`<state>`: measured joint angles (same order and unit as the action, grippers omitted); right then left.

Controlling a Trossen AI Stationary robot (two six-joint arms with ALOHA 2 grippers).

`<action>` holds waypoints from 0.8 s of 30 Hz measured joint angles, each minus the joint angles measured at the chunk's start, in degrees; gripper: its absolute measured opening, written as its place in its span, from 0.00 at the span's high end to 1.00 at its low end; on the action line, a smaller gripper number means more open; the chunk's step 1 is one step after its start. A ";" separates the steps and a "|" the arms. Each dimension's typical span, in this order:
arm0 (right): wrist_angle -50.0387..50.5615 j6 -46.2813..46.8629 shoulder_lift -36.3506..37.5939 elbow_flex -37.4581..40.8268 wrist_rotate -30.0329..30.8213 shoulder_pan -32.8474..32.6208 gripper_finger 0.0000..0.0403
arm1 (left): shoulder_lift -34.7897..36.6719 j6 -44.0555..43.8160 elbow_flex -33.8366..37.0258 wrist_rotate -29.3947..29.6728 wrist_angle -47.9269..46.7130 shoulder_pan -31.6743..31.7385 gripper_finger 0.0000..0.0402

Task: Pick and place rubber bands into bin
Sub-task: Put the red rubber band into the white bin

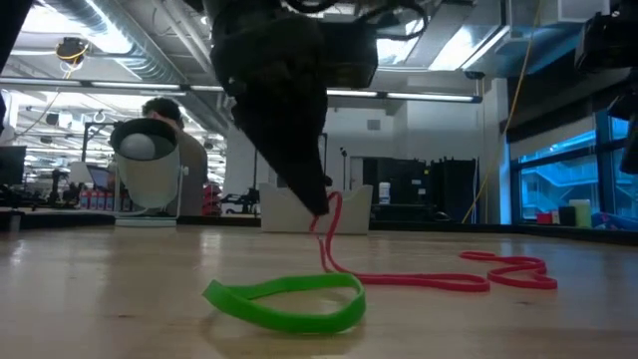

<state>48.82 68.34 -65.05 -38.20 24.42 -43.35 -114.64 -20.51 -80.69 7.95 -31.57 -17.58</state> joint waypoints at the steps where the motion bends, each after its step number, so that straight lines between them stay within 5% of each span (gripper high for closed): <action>1: 0.00 -0.12 -0.01 0.00 -0.01 0.00 0.97 | 0.26 0.00 -0.09 0.60 -0.26 0.00 1.00; 13: 0.32 -3.94 -0.01 0.00 0.15 0.30 0.97 | 0.51 -1.29 -9.81 4.45 -11.56 3.54 1.00; 24: -0.61 -4.10 -0.03 0.00 0.12 4.61 0.99 | 0.60 4.70 -20.86 5.43 -21.55 13.44 1.00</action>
<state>48.21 64.25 -65.08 -38.20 24.54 -38.74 -114.04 -15.81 -101.55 13.39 -53.12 -4.14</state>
